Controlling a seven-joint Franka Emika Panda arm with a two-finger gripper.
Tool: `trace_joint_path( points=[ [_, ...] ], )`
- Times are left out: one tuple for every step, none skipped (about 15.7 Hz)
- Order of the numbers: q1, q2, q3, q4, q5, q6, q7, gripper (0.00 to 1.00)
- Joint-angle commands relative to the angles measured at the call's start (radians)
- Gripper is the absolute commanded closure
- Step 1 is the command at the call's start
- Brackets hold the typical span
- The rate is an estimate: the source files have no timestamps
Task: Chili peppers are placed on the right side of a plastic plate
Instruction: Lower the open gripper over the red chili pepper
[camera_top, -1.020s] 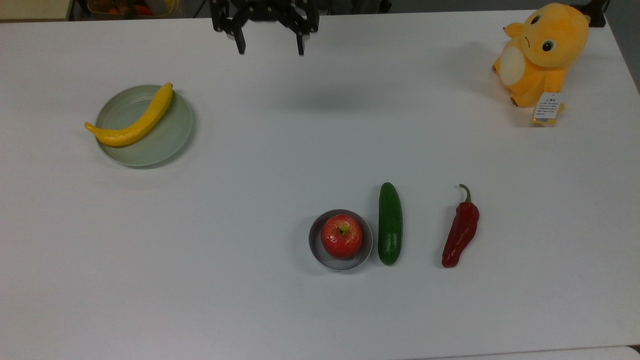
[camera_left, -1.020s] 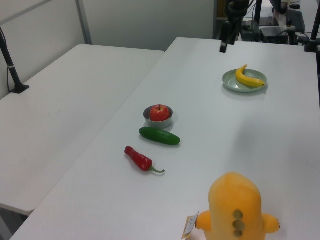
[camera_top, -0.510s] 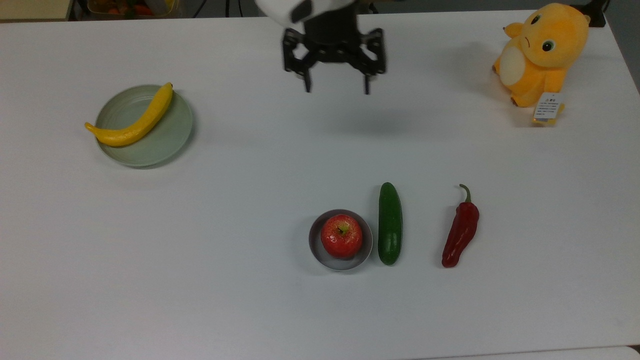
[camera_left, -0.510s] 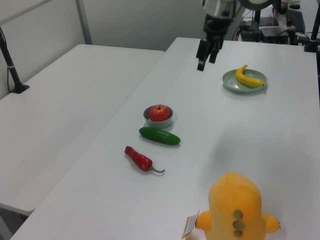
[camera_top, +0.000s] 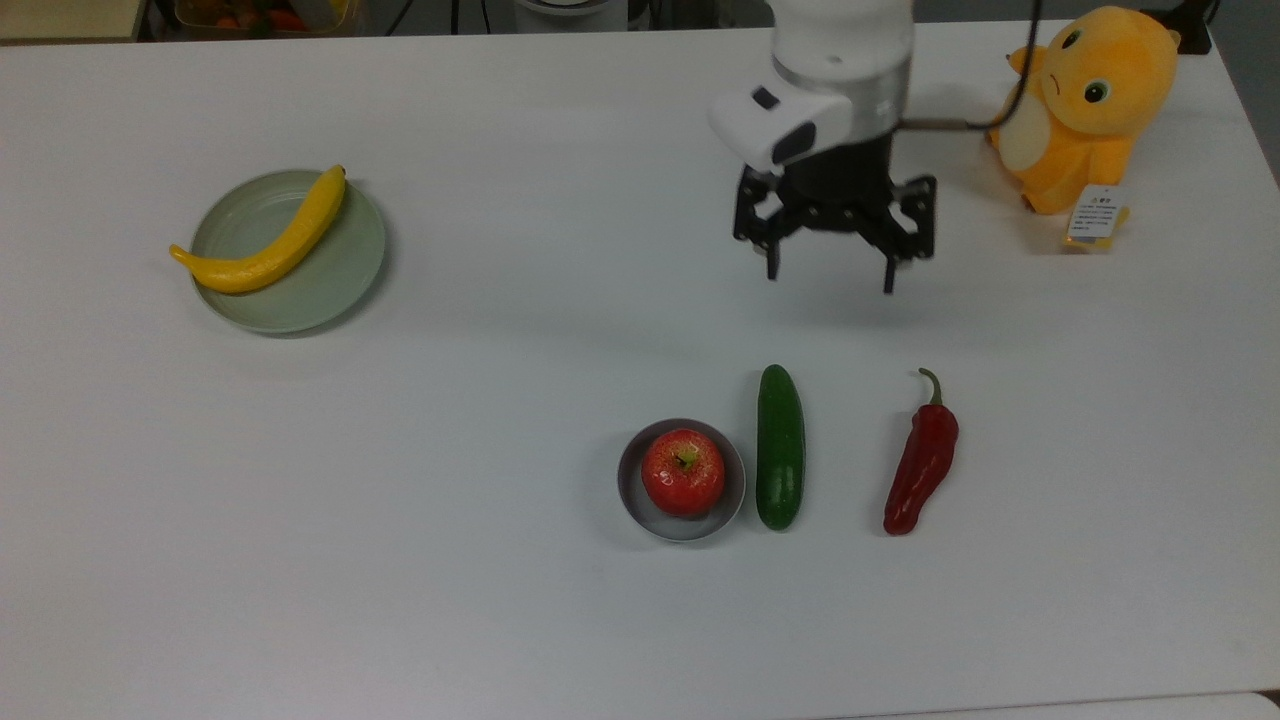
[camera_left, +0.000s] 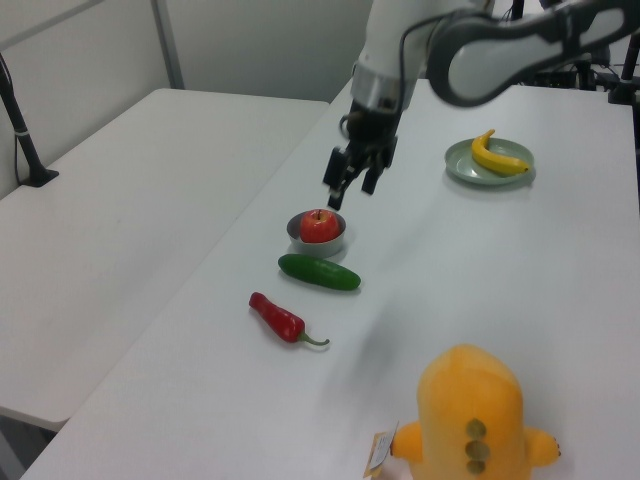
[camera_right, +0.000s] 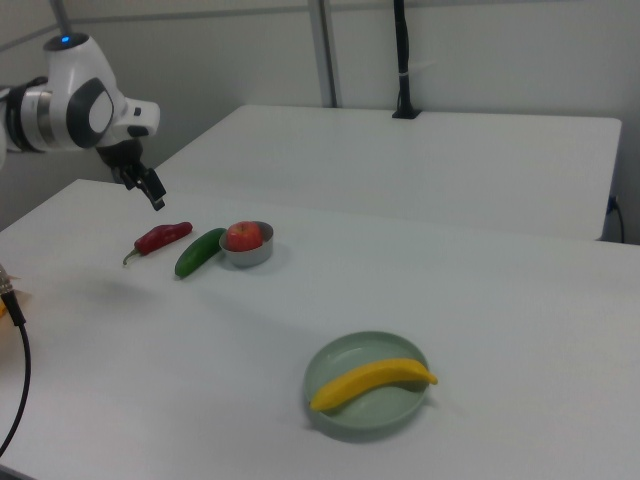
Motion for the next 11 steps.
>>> trace_joint_path(
  points=[
    [0.065,0.137,-0.024,0.109,-0.103,0.064,0.206,0.0],
    [0.077,0.172,-0.03,0.137,-0.132,0.072,0.24,0.0],
    [0.083,0.198,-0.036,0.16,-0.148,0.081,0.271,0.0],
    [0.083,0.218,-0.036,0.175,-0.16,0.101,0.292,0.0],
    [0.088,0.229,-0.034,0.177,-0.174,0.128,0.308,0.0],
    [0.098,0.238,-0.036,0.175,-0.189,0.161,0.326,0.0],
    [0.102,0.249,-0.036,0.175,-0.206,0.185,0.352,0.0],
    [0.103,0.257,-0.036,0.177,-0.226,0.199,0.38,0.0],
    [0.105,0.276,-0.033,0.177,-0.258,0.216,0.407,0.0],
    [0.111,0.286,-0.033,0.178,-0.292,0.237,0.438,0.0],
    [0.118,0.301,-0.033,0.178,-0.319,0.263,0.475,0.0]
  ],
)
